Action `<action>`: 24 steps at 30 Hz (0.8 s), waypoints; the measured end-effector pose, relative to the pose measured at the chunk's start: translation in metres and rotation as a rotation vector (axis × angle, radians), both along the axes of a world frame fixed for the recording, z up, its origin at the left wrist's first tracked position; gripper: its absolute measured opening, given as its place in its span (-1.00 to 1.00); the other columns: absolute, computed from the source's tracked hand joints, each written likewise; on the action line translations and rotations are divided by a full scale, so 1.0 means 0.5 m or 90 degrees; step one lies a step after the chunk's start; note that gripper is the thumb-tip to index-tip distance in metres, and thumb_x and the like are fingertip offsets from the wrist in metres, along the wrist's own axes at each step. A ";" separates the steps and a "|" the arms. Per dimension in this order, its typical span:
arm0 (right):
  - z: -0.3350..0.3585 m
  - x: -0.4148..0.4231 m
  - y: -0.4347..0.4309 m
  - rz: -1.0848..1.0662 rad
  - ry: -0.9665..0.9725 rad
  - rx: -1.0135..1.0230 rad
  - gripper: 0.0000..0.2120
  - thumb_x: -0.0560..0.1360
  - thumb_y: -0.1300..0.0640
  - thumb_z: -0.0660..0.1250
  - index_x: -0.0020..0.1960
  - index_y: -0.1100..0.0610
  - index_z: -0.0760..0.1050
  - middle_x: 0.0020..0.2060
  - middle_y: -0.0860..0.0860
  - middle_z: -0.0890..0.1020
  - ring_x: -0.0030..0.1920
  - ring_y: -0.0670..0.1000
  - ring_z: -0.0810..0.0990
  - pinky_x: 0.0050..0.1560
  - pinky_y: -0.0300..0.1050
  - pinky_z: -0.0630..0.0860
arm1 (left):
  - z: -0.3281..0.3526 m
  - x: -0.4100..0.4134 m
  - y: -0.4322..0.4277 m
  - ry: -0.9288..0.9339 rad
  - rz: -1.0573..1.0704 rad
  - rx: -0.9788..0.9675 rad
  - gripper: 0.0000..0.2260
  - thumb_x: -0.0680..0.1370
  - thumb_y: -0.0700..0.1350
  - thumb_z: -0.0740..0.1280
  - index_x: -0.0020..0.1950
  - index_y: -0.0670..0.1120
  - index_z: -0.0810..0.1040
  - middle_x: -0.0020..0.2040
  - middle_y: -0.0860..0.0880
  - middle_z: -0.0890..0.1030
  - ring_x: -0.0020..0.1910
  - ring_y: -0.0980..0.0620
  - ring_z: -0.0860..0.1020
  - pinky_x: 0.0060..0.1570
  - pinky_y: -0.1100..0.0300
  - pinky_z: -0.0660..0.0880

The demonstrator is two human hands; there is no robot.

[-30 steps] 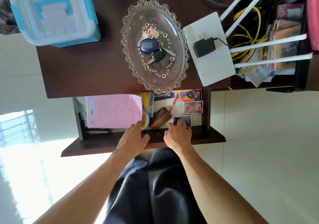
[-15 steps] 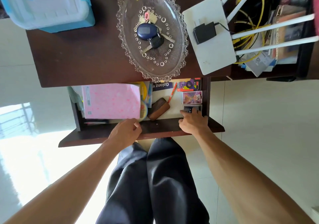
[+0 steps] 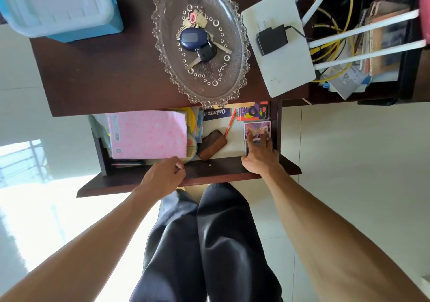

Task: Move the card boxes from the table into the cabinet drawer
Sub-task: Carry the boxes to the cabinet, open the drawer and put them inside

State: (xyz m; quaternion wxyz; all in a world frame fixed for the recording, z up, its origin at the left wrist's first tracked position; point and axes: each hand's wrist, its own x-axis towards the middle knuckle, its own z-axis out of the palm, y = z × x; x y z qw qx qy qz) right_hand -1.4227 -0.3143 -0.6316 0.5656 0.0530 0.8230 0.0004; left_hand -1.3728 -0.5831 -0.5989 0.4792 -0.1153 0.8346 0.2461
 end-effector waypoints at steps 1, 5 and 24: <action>0.001 0.006 0.004 0.009 -0.008 0.002 -0.22 0.63 -0.18 0.19 0.66 -0.07 -0.20 0.65 0.21 -0.12 0.63 0.31 -0.09 0.57 0.30 0.09 | 0.000 0.000 0.001 0.002 -0.003 0.001 -0.80 0.52 -0.07 0.22 0.04 -0.03 0.60 0.06 0.01 0.68 0.02 -0.02 0.59 -0.01 0.18 0.45; -0.001 0.015 0.020 0.029 -0.009 -0.011 -0.28 0.65 -0.18 0.14 0.66 -0.09 -0.18 0.65 0.20 -0.14 0.64 0.29 -0.09 0.59 0.29 0.05 | -0.001 -0.002 0.006 -0.001 -0.012 0.000 -0.80 0.53 -0.06 0.23 0.05 -0.02 0.60 0.08 0.01 0.68 0.04 -0.03 0.59 0.07 0.13 0.50; 0.496 0.113 -0.045 -0.398 0.112 -0.152 -0.67 0.61 -0.07 0.25 0.23 0.09 0.61 0.13 0.07 0.71 0.13 0.12 0.68 0.25 0.08 0.57 | 0.451 0.084 -0.087 -0.056 0.150 -0.012 -0.77 0.60 -0.13 0.22 0.14 -0.14 0.61 0.22 -0.03 0.61 0.20 -0.04 0.56 0.14 0.23 0.42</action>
